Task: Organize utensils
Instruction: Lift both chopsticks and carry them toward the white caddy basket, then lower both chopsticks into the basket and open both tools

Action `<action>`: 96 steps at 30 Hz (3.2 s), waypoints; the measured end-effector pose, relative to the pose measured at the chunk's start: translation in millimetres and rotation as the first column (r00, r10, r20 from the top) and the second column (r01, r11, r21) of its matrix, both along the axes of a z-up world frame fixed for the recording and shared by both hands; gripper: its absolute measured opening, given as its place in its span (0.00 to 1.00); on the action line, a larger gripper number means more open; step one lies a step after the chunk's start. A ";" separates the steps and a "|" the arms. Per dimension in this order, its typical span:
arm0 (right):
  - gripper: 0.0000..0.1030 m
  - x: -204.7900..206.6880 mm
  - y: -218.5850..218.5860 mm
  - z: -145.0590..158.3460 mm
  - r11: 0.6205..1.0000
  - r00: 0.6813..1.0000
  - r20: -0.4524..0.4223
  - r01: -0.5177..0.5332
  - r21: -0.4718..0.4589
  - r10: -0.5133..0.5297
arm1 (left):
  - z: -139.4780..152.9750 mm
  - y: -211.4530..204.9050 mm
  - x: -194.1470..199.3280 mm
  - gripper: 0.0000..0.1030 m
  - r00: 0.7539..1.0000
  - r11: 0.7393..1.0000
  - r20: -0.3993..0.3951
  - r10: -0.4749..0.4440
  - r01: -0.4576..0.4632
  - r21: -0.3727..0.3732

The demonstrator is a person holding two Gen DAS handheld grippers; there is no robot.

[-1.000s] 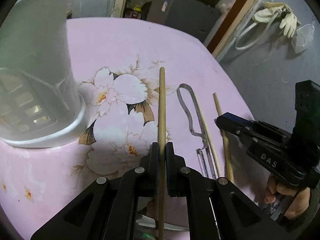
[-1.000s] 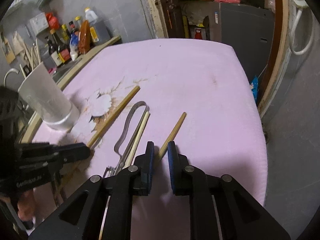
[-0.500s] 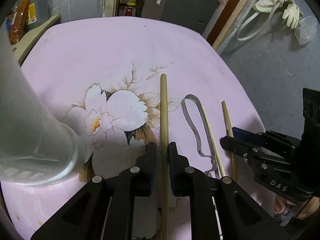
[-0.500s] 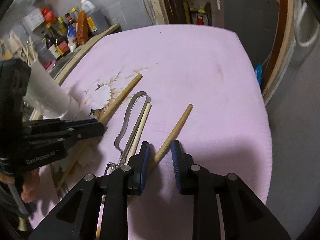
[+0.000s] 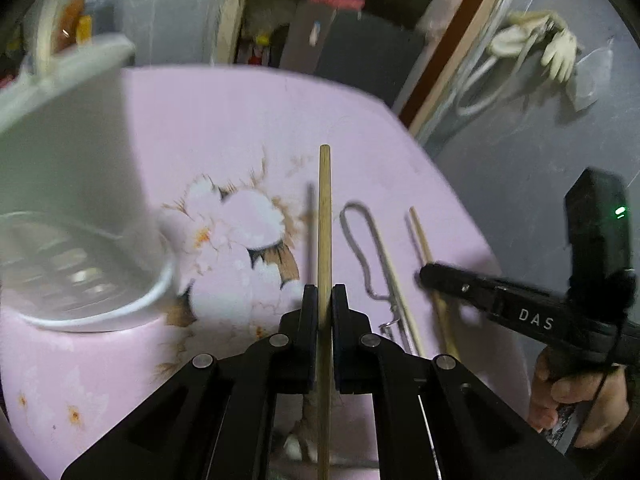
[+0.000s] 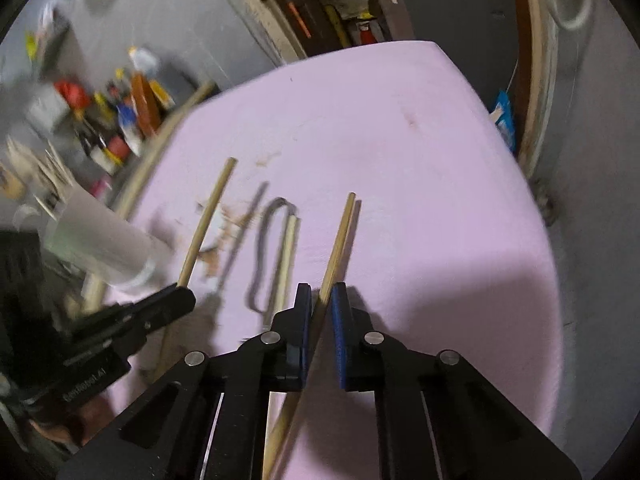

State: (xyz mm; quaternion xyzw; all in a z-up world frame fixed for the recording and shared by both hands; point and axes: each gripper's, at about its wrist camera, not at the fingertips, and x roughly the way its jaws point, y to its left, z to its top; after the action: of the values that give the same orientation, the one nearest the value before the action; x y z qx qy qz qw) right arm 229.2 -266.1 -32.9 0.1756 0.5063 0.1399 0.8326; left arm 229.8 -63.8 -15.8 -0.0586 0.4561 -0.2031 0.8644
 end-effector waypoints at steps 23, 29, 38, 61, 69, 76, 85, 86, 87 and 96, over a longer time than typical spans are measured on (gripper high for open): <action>0.04 -109.8 72.9 107.7 0.996 0.711 0.701 -0.087 0.005 0.058 | 79.0 80.4 -73.5 0.04 0.857 0.962 0.458 0.236 -0.139 -0.235; 0.04 -93.5 94.9 136.9 0.992 0.635 0.771 -0.120 0.045 0.042 | 104.6 108.4 -71.6 0.04 0.786 0.946 0.541 0.300 -0.174 -0.272; 0.04 -52.7 147.0 180.4 0.988 0.510 0.860 -0.142 0.064 0.018 | 125.9 171.8 -36.5 0.04 0.665 0.896 0.600 0.444 -0.310 -0.319; 0.04 -4.7 198.0 129.3 0.999 0.458 0.888 0.002 0.042 -0.038 | 87.4 198.9 -2.4 0.04 0.511 0.806 0.639 0.575 -0.486 -0.338; 0.04 -11.4 200.0 116.8 0.999 0.488 0.872 -0.029 -0.022 0.034 | 67.4 185.0 -12.7 0.05 0.552 0.805 0.603 0.576 -0.510 -0.303; 0.06 -12.9 198.0 113.3 0.996 0.544 0.835 -0.060 -0.061 0.084 | 54.3 183.4 -16.8 0.08 0.646 0.825 0.520 0.559 -0.494 -0.272; 0.23 -23.1 187.0 114.7 0.993 0.574 0.810 -0.082 -0.089 0.120 | 58.0 180.6 -33.2 0.28 0.706 0.843 0.460 0.538 -0.461 -0.278; 0.25 -25.8 184.4 115.9 0.993 0.574 0.810 -0.078 -0.090 0.119 | 60.0 179.5 -35.9 0.31 0.710 0.845 0.458 0.535 -0.457 -0.278; 0.26 -29.0 181.0 117.4 0.993 0.574 0.811 -0.077 -0.089 0.117 | 62.5 178.1 -39.0 0.33 0.714 0.847 0.456 0.531 -0.451 -0.280; 0.73 -68.2 136.8 131.6 0.997 0.540 0.839 0.010 -0.082 0.064 | 78.7 152.9 -67.0 0.71 0.744 0.879 0.469 0.477 -0.398 -0.263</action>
State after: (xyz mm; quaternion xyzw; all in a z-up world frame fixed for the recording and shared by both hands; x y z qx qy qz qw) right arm 161.0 -129.3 98.8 0.0471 0.0530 0.2002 0.9772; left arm 162.8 89.0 62.9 -0.1699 0.1624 -0.0352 0.9713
